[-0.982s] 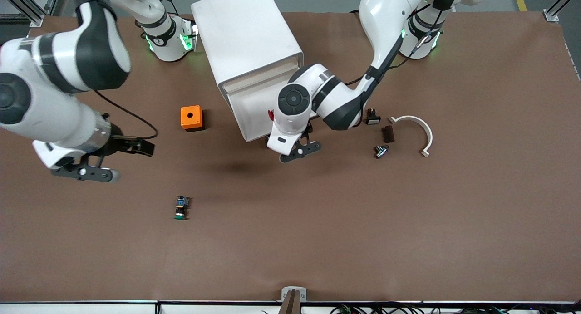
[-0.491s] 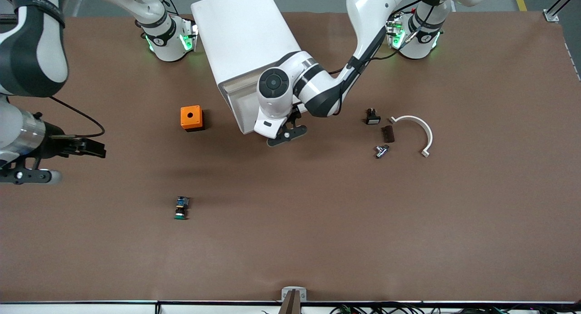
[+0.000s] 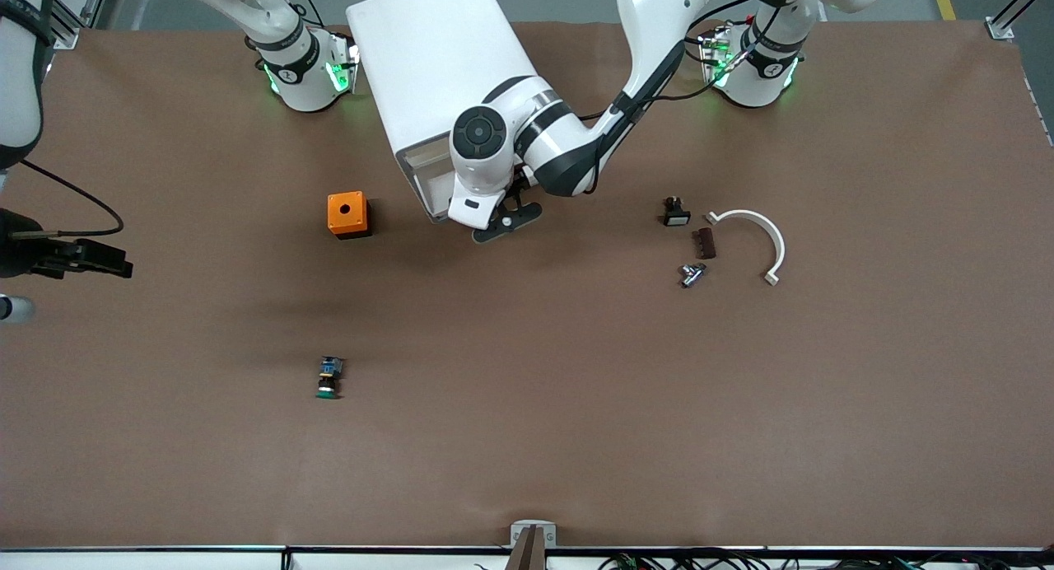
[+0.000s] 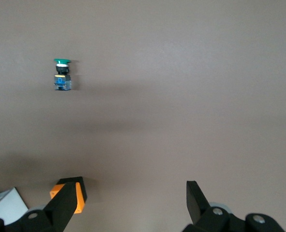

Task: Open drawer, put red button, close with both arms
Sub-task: 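Push the drawer shut with the left gripper while the right gripper withdraws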

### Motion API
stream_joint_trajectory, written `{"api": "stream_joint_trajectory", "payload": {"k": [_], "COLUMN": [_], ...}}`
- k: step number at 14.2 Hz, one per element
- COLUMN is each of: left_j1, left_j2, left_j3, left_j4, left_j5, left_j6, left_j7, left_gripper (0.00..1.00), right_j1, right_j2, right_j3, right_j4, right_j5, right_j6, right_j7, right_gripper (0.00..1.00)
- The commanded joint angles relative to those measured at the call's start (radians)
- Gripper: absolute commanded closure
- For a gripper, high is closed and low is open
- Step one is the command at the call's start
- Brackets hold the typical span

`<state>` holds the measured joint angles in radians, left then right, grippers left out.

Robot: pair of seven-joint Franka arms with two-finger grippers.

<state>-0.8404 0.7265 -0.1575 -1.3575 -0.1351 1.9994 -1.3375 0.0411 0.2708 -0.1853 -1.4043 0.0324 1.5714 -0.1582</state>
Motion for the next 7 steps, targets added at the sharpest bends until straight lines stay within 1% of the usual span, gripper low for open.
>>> {"api": "stream_joint_trajectory", "payload": {"k": [1, 5, 7], "left_j1": [0.0, 0.0, 0.0], "left_j2": [-0.03, -0.029, -0.026], "left_j3": [-0.016, -0.017, -0.019], "left_j4": [-0.035, -0.044, -0.052], "left_j5": [-0.055, -0.168, -0.222], "left_j6": [0.006, 0.013, 0.015], "left_j7": [-0.015, -0.014, -0.008], "left_gripper": [0.0, 0.0, 0.0], "right_j1": [-0.023, -0.027, -0.052], "right_j2": [-0.012, -0.012, -0.012], "right_j3": [0.023, 0.021, 0.023], "right_j4": [-0.005, -0.004, -0.007], "right_j5": [-0.019, -0.037, -0.039], "right_j6": [0.002, -0.001, -0.002], "right_j7": [-0.03, -0.062, -0.09], "right_gripper": [0.0, 0.0, 0.0]}}
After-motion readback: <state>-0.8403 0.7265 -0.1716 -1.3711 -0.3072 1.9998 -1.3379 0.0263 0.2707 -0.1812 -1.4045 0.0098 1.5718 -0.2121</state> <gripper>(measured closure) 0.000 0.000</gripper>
